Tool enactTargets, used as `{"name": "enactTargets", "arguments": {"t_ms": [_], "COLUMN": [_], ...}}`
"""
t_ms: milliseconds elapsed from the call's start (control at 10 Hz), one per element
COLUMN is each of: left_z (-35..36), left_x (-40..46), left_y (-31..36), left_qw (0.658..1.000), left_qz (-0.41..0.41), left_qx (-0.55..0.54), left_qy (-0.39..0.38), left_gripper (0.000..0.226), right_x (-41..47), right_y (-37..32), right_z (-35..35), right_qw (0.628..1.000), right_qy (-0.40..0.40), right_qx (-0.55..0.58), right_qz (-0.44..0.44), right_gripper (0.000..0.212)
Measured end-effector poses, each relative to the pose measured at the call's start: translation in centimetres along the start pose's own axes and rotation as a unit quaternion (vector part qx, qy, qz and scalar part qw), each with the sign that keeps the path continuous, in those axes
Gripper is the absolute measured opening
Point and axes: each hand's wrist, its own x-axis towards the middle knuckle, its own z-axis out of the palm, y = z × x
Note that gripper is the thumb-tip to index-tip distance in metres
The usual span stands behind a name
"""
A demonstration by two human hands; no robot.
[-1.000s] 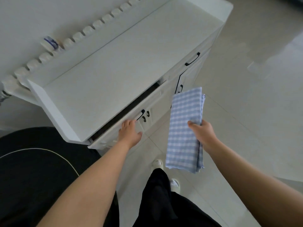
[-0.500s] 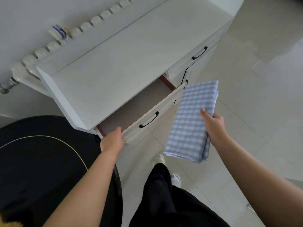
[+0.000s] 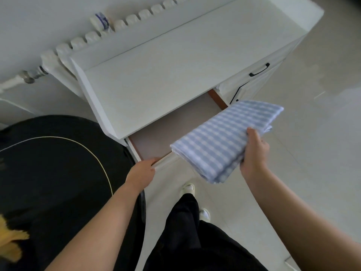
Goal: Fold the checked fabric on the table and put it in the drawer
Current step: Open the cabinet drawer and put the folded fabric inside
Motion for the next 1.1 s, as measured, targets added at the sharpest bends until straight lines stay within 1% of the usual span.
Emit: {"name": "enactTargets", "arguments": {"t_ms": [100,200,300,400,500,600,700,800,900,1000,1100], "left_z": [0.2,0.5,0.3,0.2,0.2,0.1,-0.1,-0.3,-0.3,0.1,-0.1], "left_x": [-0.7,-1.3,-1.1,-0.6,-0.5,-0.6,-0.6,-0.5,-0.8,-1.4,-2.0], "left_y": [-0.7,-1.5,-1.9,-2.1,-2.3,-2.3,-2.2,-2.2,-2.1,-2.1,-2.6], "left_qw": [0.997,0.995,0.994,0.994,0.994,0.993,0.995,0.997,0.997,0.993,0.965], "left_qz": [-0.042,-0.072,-0.101,-0.11,-0.109,-0.112,-0.097,-0.079,-0.07,-0.067,-0.113], "left_qx": [0.035,0.024,0.004,0.016,0.016,0.001,0.006,0.013,0.025,0.031,0.031], "left_qy": [0.046,0.062,0.033,0.013,0.015,0.025,0.024,0.016,0.003,0.091,0.234], "left_gripper": [0.022,0.027,0.042,0.049,0.045,0.033,0.029,0.028,0.028,0.036,0.084], "right_x": [0.1,0.9,1.9,1.6,2.7,2.7,3.4,5.0,5.6,5.7,5.8], "right_y": [0.5,1.9,3.9,5.0,6.8,6.3,5.2,5.3,7.0,6.7,6.3], "right_z": [4.1,9.0,13.2,15.8,16.4,16.0,15.2,13.4,10.3,9.8,9.8], "right_qw": [0.997,0.987,0.971,0.968,0.968,0.958,0.958,0.971,0.919,0.96,0.973], "right_qy": [-0.058,-0.108,-0.145,-0.146,-0.139,-0.135,-0.105,-0.018,-0.008,0.005,-0.012], "right_qx": [-0.044,-0.102,-0.17,-0.165,-0.08,-0.196,-0.247,-0.222,-0.382,-0.207,-0.135], "right_qz": [0.016,0.06,0.087,0.121,0.192,0.158,0.102,0.086,0.096,0.188,0.187], "right_gripper": [0.011,0.028,0.033,0.027,0.038,0.043,0.039,0.027,0.032,0.021,0.015]}}
